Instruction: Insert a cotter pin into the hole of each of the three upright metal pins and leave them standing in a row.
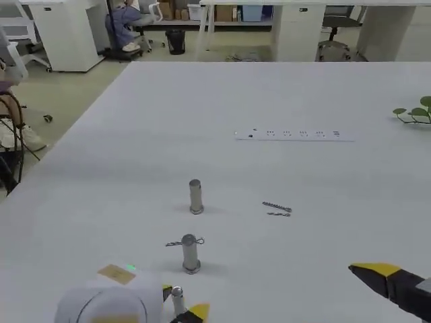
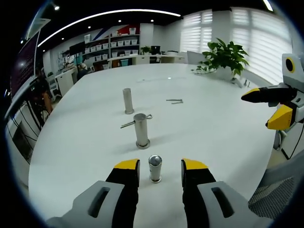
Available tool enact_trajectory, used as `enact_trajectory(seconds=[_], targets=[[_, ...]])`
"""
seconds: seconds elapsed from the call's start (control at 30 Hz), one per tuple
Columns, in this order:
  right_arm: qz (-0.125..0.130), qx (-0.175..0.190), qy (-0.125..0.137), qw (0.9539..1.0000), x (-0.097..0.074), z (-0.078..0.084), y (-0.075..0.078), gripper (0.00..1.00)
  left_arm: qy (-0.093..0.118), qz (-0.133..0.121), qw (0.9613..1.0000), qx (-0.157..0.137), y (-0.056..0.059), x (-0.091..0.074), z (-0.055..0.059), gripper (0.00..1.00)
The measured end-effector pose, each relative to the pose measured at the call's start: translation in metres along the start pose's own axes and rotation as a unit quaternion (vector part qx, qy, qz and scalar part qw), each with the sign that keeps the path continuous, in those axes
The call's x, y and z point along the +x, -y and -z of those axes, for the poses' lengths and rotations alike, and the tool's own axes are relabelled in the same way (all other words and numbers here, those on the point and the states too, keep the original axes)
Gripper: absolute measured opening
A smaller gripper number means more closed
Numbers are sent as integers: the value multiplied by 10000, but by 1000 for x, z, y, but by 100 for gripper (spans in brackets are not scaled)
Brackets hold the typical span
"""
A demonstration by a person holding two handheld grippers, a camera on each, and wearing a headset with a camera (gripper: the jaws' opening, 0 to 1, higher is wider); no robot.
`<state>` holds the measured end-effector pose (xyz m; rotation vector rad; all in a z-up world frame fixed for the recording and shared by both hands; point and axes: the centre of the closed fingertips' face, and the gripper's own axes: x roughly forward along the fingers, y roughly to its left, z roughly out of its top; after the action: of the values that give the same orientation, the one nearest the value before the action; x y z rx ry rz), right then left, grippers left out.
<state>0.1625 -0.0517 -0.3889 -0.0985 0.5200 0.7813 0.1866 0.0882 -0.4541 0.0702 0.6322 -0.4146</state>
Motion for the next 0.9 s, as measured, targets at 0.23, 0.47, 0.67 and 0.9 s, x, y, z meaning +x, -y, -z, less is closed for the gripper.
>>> enact_trajectory(seconds=[0.23,0.47,0.67,0.9], targets=[[-88,-170,9,9998,3,-15,-3,62,147,1011,9941,371,20,-23,-10,45],[-137,-387,-19,9992,10,-32,5,62,421,1399,9891,192,31,-47,-17,74],[-227,-568,-120,9981,14,-38,8,59,401,1420,9889,161,28,-54,-12,92],[-472,-783,-349,9952,22,-43,11,59,343,1367,9896,288,23,-65,-7,99]])
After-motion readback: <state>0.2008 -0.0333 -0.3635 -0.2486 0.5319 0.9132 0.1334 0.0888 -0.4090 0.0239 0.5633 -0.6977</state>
